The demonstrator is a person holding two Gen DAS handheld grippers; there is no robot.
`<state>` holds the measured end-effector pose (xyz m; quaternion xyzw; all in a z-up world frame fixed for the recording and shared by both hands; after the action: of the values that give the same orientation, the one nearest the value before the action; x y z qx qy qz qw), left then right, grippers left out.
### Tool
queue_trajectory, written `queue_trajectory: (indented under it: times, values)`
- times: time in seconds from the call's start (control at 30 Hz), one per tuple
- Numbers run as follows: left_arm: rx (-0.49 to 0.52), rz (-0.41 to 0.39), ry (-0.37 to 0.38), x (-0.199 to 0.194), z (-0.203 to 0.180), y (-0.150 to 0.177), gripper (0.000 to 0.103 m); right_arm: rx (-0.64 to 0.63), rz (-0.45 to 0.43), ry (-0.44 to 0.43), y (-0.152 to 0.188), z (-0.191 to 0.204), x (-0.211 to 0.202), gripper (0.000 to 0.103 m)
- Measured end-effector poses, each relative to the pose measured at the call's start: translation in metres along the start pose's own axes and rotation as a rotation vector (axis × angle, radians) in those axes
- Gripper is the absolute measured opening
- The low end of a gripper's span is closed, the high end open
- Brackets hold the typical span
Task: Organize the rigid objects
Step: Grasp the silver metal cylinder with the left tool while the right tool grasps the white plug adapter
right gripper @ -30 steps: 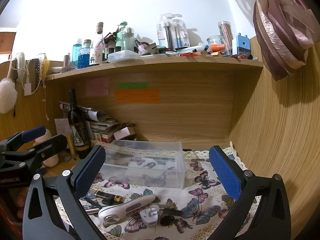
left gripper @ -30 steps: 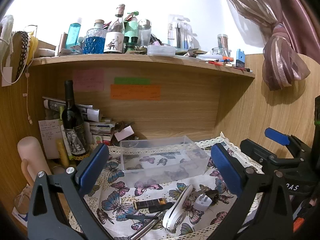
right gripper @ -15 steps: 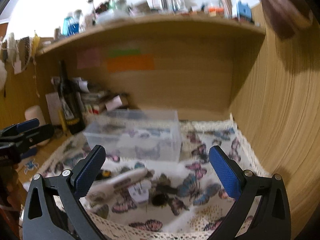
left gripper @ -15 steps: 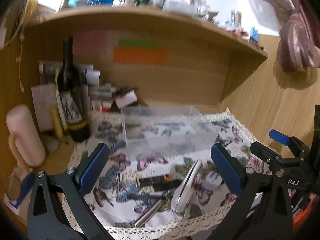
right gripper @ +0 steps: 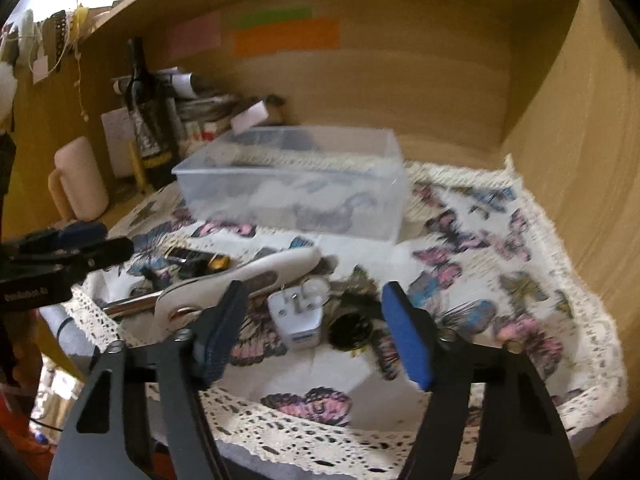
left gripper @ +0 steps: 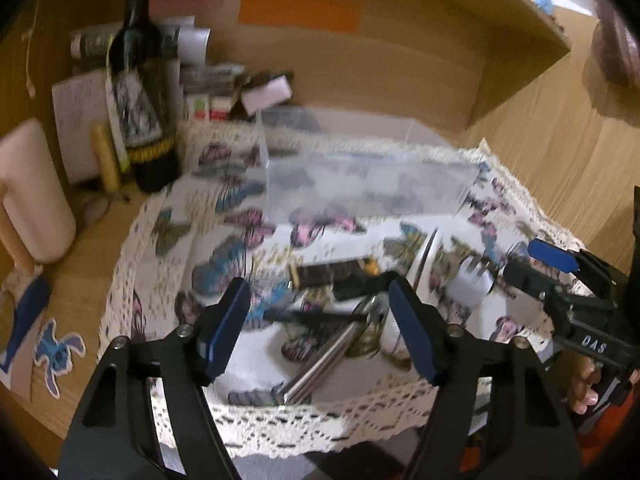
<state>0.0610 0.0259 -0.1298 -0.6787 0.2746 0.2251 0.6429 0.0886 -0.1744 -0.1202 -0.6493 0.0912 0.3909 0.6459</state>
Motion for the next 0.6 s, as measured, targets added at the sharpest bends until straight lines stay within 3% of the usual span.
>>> queue_trajectory:
  times: [0.2, 0.37, 0.6]
  values:
    - [0.003, 0.091, 0.004, 0.015, 0.001, 0.019, 0.058, 0.026, 0.066, -0.049, 0.008, -0.002, 0.015, 0.042]
    - [0.011, 0.135, 0.028, 0.024, -0.002, 0.028, 0.039, 0.022, 0.084, -0.069, 0.01, 0.003, 0.021, 0.04]
    - [0.035, 0.159, 0.06, 0.032, -0.009, 0.033, 0.035, 0.012, 0.097, -0.066, 0.006, 0.008, 0.03, 0.04]
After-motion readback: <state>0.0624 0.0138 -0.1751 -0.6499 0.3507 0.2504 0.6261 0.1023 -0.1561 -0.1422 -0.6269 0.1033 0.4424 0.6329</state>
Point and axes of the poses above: each gripper's, at about its wrist camera, not at the fingertips, and x roughly the way its jaws point, z to its left, y to its underside, the point moved 2 cm from there along x, roughly the way its jaws point, and after that the axes turned 6 degrees about x, right-handed, at the moved point
